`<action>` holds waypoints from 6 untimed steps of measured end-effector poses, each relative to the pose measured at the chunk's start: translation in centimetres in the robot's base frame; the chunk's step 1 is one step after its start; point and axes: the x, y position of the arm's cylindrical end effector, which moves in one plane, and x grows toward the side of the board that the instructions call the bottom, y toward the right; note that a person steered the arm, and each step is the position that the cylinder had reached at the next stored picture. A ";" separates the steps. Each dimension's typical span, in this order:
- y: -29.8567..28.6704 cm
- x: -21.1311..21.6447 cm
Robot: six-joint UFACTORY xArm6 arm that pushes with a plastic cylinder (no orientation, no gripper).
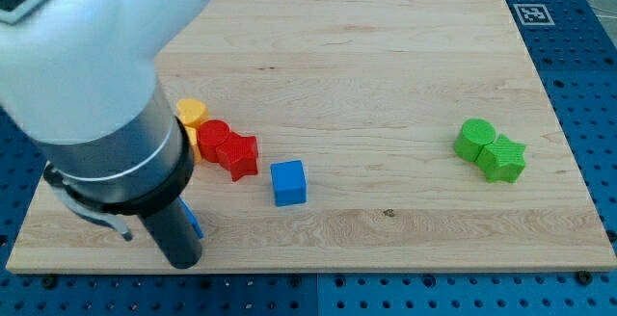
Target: Move the blue cube towards the blue triangle
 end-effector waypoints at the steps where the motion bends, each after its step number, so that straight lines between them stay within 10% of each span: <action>1: 1.3 -0.1; 6: 8.6 -2.9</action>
